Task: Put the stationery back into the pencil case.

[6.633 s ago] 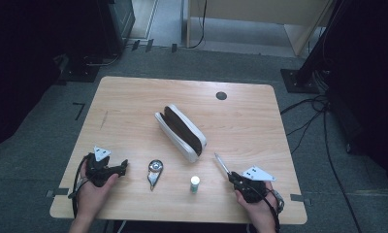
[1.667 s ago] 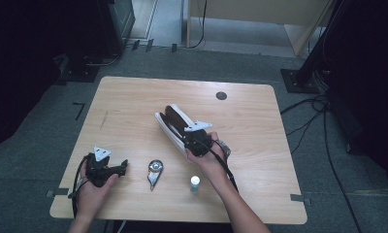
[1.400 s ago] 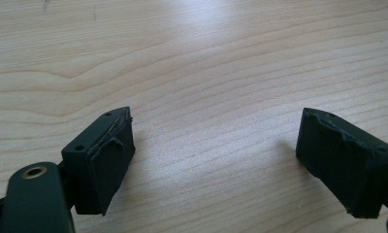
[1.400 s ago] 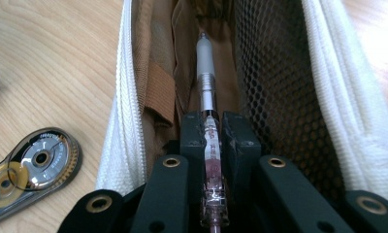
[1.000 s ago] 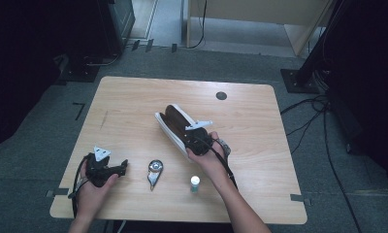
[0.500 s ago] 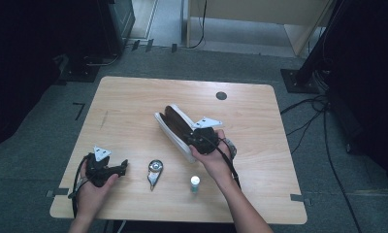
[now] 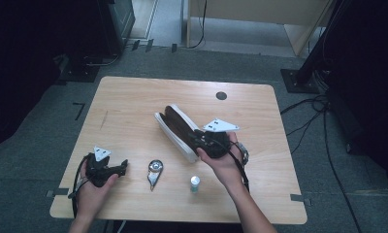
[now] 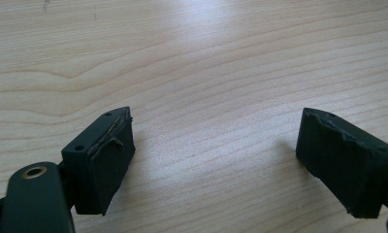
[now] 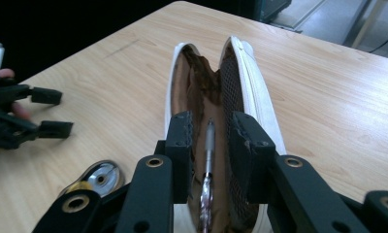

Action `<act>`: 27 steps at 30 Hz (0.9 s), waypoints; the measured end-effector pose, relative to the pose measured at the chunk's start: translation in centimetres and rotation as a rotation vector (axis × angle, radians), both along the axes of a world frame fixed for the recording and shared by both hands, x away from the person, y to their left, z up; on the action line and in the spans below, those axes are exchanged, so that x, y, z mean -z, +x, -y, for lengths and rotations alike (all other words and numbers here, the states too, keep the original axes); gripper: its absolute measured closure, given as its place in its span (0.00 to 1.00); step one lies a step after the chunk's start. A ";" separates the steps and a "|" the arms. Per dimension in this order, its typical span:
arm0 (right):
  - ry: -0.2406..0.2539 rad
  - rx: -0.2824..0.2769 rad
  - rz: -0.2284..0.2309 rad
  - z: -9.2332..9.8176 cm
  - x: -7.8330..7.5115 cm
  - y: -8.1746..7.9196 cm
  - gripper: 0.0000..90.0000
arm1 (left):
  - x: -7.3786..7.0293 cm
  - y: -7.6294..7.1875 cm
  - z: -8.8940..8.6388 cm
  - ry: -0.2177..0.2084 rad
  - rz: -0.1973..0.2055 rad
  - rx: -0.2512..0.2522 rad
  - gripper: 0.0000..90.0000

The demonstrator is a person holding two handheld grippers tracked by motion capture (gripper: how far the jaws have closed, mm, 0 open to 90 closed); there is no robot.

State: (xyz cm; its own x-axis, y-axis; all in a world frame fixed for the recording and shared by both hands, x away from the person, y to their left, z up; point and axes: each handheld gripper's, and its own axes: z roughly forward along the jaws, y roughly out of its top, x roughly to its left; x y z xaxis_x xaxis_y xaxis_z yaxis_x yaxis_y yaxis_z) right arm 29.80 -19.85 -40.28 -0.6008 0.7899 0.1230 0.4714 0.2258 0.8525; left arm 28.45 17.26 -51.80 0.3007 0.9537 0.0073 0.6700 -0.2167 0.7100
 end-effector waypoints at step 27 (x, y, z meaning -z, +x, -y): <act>0.080 -0.128 -0.012 4.2 3.1 -6.1 0.73 | 0.0 0.0 0.0 0.002 0.001 0.001 0.15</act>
